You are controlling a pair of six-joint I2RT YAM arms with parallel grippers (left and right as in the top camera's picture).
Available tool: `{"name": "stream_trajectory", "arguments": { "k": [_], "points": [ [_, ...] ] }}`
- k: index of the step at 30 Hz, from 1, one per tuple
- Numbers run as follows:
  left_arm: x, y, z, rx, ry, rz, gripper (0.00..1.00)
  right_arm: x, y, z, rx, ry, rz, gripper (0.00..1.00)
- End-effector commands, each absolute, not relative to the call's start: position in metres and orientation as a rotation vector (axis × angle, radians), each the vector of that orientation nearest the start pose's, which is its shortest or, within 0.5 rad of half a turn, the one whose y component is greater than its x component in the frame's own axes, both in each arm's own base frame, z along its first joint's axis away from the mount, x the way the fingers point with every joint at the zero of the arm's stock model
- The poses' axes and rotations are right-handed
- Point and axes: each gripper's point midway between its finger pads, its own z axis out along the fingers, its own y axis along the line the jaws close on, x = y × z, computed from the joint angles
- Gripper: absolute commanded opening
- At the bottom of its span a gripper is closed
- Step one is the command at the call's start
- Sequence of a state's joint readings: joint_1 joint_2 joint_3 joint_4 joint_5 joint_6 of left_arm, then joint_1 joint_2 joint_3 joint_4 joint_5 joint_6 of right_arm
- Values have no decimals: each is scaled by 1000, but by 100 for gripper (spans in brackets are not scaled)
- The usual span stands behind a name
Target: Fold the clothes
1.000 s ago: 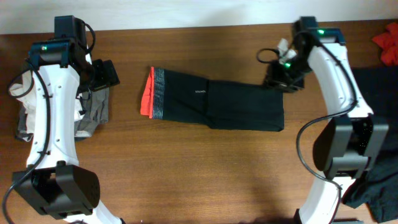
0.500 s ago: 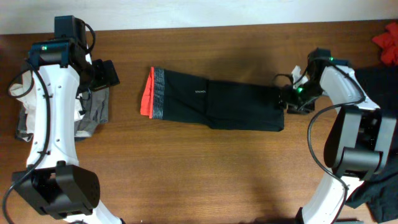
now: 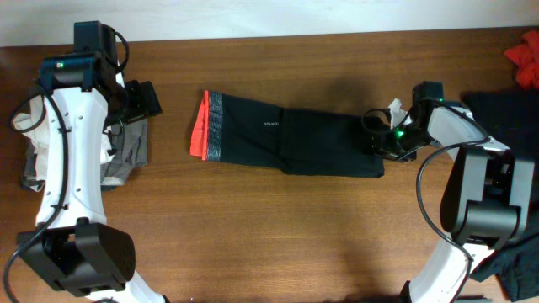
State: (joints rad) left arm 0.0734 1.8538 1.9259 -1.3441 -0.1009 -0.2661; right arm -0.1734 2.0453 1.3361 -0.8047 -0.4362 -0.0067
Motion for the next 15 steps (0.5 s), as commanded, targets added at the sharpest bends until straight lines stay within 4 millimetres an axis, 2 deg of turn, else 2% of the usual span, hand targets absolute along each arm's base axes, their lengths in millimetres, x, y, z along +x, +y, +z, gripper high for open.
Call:
{"name": "stream_trajectory", "arguments": {
  "k": [1, 2, 5, 8, 15],
  "points": [
    [401, 46, 217, -501, 2774, 84, 99, 372, 12, -14, 247, 3019, 701, 7],
    [401, 46, 217, -501, 2774, 84, 99, 372, 10, -14, 255, 3017, 700, 4],
    [401, 46, 217, -501, 2774, 84, 99, 375, -1, -9, 295, 3006, 697, 4],
    [401, 46, 217, -501, 2774, 84, 99, 381, -22, 6, 373, 2990, 696, 4],
    [401, 46, 217, -501, 2774, 84, 99, 386, -86, 62, 591, 2958, 649, 4]
  ]
}}
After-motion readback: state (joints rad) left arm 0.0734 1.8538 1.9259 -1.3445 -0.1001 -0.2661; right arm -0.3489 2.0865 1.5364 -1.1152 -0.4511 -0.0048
